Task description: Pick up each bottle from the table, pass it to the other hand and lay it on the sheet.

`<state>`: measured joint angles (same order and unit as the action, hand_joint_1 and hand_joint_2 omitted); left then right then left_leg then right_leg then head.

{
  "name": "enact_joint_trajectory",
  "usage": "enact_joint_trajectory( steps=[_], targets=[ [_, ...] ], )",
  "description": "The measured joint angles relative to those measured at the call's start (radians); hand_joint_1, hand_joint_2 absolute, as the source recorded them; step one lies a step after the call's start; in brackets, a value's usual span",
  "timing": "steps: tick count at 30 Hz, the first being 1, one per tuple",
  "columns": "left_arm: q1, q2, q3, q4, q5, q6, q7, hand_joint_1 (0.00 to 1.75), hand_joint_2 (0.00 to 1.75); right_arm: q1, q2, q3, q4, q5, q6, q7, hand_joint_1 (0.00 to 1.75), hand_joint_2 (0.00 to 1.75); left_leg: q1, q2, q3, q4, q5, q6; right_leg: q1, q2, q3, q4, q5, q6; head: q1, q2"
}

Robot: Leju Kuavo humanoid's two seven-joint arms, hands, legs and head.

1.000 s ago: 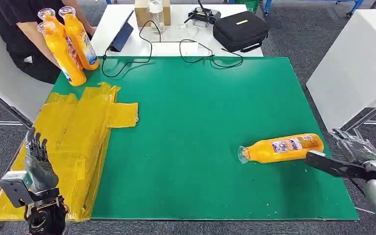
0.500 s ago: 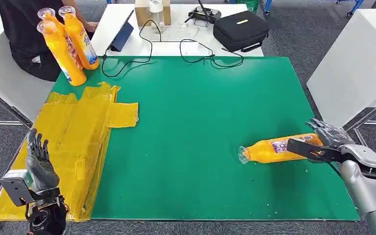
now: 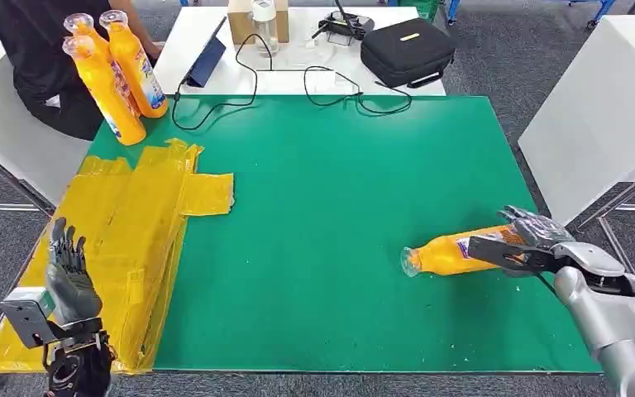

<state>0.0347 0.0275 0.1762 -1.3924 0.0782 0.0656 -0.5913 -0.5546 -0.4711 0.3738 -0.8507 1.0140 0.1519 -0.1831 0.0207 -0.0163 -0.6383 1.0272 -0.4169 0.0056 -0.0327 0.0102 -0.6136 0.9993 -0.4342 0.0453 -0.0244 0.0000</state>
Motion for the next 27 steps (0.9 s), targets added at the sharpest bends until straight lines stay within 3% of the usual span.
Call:
enact_joint_trajectory(
  steps=[8, 9, 10, 21, 27],
  targets=[
    [-0.014, 0.007, -0.007, 0.0, 0.016, 0.0, 0.025, 0.0, 0.0, 0.008, 0.039, 0.077, 0.046, 0.025, 0.019, 0.017, 0.0, 1.75, 0.001, 0.001, 0.004, 0.0, -0.001, 0.0, 0.001, 0.001, 0.002, 0.0, 0.0, 0.0, 0.001, 0.0],
    [-0.019, 0.009, -0.007, 0.0, 0.019, 0.0, 0.025, 0.0, 0.0, 0.007, 0.041, 0.087, 0.051, 0.028, 0.022, 0.017, 0.33, 1.75, 0.001, 0.001, 0.006, 0.0, -0.001, -0.001, 0.002, 0.001, 0.004, -0.001, 0.0, 0.0, 0.0, 0.0],
    [-0.023, 0.01, -0.008, 0.0, 0.023, 0.0, 0.025, 0.0, 0.0, 0.007, 0.043, 0.098, 0.055, 0.032, 0.025, 0.018, 1.69, 1.75, 0.002, 0.001, 0.009, 0.0, -0.002, -0.001, 0.002, 0.002, 0.006, -0.001, 0.0, 0.0, 0.001, 0.0],
    [-0.019, 0.021, -0.032, 0.007, 0.043, 0.007, 0.017, 0.0, 0.0, 0.04, 0.028, 0.156, 0.065, 0.014, 0.034, 0.018, 1.75, 1.75, 0.002, 0.007, 0.037, -0.001, -0.013, 0.0, 0.003, 0.006, 0.023, -0.004, -0.009, -0.001, 0.001, 0.0],
    [-0.018, 0.023, -0.032, 0.008, 0.046, 0.012, 0.008, 0.0, 0.0, 0.054, 0.022, 0.148, 0.046, -0.016, 0.035, 0.04, 1.75, 1.75, 0.002, 0.007, 0.039, -0.001, -0.013, 0.0, 0.003, 0.006, 0.036, -0.004, -0.009, 0.0, 0.001, 0.0]
  ],
)
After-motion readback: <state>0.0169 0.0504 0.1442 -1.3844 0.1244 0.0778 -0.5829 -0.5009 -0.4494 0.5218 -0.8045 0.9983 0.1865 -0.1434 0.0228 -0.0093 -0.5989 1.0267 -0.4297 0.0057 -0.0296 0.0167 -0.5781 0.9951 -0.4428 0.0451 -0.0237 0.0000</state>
